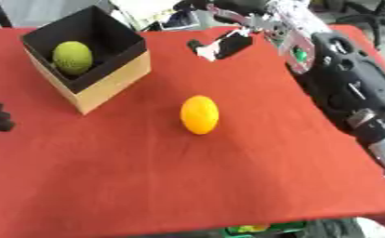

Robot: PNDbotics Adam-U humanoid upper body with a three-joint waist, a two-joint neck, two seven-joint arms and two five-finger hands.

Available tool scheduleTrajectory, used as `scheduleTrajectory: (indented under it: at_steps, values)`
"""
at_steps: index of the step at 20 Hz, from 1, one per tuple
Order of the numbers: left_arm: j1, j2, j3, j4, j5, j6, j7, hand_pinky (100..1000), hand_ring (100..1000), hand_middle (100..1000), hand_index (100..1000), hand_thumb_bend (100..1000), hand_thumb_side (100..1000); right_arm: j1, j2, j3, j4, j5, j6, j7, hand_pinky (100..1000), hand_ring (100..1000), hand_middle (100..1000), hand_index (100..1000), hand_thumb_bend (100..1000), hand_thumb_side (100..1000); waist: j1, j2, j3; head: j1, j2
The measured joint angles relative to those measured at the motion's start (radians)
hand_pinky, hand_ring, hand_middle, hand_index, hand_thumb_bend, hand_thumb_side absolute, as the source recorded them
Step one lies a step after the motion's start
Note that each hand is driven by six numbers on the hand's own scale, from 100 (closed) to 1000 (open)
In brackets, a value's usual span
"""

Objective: Pick up objects on the table and place them in the box.

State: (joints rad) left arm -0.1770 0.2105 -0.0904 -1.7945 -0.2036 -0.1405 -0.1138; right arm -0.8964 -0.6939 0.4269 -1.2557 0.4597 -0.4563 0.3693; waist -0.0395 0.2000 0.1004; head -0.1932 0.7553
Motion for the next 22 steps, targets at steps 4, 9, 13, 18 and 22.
scheduleTrajectory:
  at_steps: [4, 9, 13, 18, 22]
  values:
    - [0.000, 0.004, 0.000, 0.000, 0.000, 0.000, 0.000, 656, 608, 593, 763, 100, 670, 0.045, -0.034, 0.024, -0.071, -0.120, 0.066, 0.131, 788, 846, 852, 937, 136, 601, 0.000, 0.000, 0.000, 0.000, 0.000]
    - [0.000, 0.007, 0.000, 0.000, -0.003, 0.000, 0.000, 657, 609, 593, 764, 100, 671, 0.073, -0.043, 0.038, -0.110, -0.165, 0.096, 0.200, 782, 844, 847, 937, 116, 618, 0.000, 0.001, -0.001, 0.000, 0.001]
    - [0.000, 0.007, 0.000, 0.000, -0.004, 0.000, 0.000, 656, 608, 593, 763, 100, 672, 0.094, -0.036, 0.042, -0.113, -0.172, 0.106, 0.219, 780, 842, 841, 935, 107, 626, 0.001, 0.003, -0.001, -0.001, 0.001]
    - [0.000, 0.007, 0.000, 0.000, -0.004, 0.000, 0.000, 656, 608, 593, 764, 100, 671, 0.114, -0.003, 0.042, -0.083, -0.158, 0.100, 0.228, 778, 840, 833, 936, 109, 629, 0.003, 0.005, 0.003, -0.002, 0.001]
    - [-0.001, 0.007, 0.000, 0.000, -0.004, 0.000, 0.000, 656, 609, 593, 764, 100, 671, 0.134, 0.027, 0.041, -0.031, -0.110, 0.082, 0.225, 782, 842, 837, 939, 132, 629, 0.008, 0.007, 0.004, -0.002, 0.001]
